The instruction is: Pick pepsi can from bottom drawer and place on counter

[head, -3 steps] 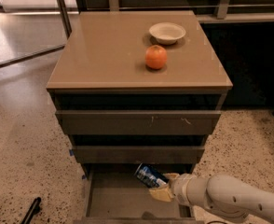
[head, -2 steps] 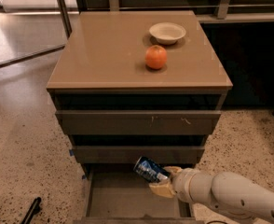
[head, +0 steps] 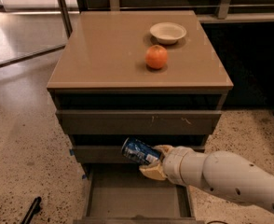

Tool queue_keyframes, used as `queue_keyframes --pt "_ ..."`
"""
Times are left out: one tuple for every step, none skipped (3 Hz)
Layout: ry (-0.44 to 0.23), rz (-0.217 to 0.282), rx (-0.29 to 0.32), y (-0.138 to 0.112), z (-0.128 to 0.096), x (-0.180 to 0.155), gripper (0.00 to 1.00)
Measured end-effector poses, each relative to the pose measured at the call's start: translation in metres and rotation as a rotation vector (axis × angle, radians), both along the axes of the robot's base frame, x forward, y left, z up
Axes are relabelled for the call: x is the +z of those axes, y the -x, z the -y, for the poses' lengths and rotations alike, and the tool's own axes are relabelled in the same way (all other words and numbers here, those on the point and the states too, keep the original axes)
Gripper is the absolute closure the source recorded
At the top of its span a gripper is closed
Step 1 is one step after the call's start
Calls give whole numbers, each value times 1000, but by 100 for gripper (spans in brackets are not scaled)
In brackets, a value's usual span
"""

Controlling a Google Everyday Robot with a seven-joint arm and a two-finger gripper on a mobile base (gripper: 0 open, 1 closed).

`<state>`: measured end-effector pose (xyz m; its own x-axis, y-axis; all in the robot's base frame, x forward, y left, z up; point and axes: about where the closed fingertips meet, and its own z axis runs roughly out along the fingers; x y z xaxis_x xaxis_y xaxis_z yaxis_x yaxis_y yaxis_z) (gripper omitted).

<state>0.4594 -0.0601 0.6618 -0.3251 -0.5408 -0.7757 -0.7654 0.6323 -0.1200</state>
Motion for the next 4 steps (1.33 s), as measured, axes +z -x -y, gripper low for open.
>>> queue_keyframes --pt "15 55 53 -23 -33 42 100" --pt "15 54 53 -23 -33 42 100" --pt "17 40 46 -22 -33 36 100" --pt "-12 48 64 -30 -38 50 100"
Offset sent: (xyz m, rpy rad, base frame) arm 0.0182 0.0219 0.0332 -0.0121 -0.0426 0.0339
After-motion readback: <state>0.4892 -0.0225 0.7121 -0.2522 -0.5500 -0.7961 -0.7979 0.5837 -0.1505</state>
